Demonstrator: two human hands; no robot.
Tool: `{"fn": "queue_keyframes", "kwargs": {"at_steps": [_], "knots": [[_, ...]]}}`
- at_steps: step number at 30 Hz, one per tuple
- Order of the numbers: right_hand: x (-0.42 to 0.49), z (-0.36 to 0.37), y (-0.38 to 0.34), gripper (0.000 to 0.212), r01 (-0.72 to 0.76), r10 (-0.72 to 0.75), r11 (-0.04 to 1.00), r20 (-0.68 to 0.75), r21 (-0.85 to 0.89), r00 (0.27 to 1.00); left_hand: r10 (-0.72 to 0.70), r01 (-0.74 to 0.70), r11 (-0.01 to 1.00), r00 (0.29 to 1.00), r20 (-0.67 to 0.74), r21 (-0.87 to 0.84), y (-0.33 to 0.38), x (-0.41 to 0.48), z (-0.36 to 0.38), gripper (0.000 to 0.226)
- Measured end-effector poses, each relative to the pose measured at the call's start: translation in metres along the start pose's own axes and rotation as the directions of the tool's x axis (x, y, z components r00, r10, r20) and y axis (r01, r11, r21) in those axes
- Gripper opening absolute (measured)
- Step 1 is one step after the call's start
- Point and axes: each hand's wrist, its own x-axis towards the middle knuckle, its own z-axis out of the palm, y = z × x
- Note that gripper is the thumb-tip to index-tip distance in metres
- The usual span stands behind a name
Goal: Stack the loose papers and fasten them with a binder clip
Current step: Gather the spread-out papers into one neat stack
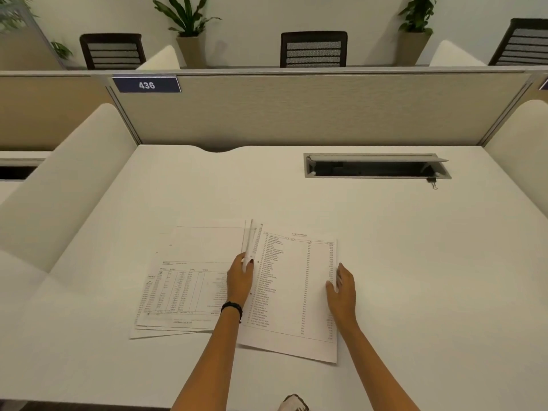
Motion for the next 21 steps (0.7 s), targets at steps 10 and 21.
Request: {"fn": "queue_keyframes", "kwargs": {"at_steps": [10, 21], "knots": [[0.005, 0.001, -0.004, 0.060, 0.034, -0.020, 0.990, 0.106, -0.135, 0.994, -0.005, -0.001, 0.999, 0.991, 0.136, 0.038, 0.008, -0.007, 0.012, 0.036], [0.021, -0.013, -0.024, 0.067, -0.146, 0.142, 0.960, 0.033, 0.239, 0.989, 0.126, -0.109, 0.988, 0.980, 0.157, -0.112, 0.047, -0.003, 0.008, 0.021]]}}
